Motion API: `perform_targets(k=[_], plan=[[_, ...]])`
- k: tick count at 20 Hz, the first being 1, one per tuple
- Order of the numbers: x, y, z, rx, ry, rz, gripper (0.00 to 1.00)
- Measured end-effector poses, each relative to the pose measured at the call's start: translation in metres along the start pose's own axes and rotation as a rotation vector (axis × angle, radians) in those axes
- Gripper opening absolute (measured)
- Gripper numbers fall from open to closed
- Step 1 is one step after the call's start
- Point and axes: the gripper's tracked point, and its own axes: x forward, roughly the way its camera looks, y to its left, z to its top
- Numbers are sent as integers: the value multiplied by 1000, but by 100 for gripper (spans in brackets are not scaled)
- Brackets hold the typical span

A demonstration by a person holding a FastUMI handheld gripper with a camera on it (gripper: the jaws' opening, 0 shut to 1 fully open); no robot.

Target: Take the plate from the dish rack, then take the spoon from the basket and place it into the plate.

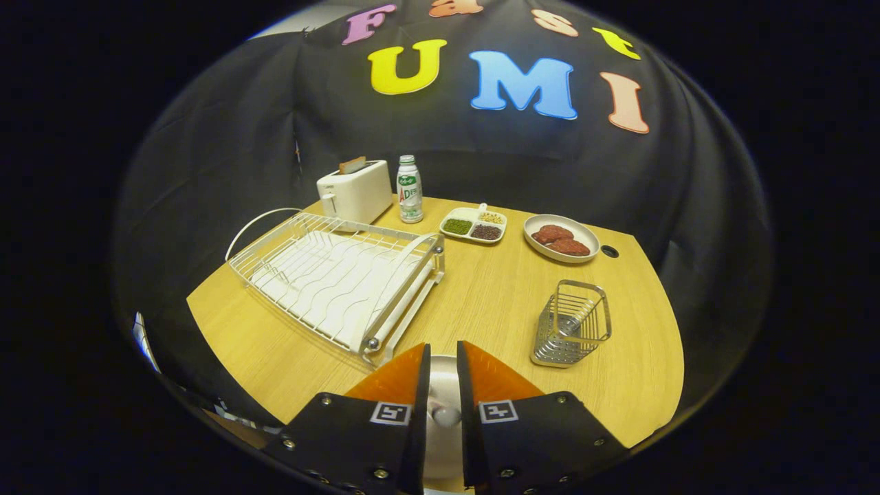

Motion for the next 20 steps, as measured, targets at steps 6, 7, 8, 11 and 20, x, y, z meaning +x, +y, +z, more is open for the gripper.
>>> perform_targets(k=[6, 7, 8, 11, 20], plan=[[-24, -56, 28, 79, -122, -120, 30], [-28, -68, 36, 91, -145, -142, 30], [-34, -77, 43, 103, -169, -162, 30], [-58, -100, 86, 117, -286, -221, 30], [-114, -114, 179, 40, -569, -288, 96]])
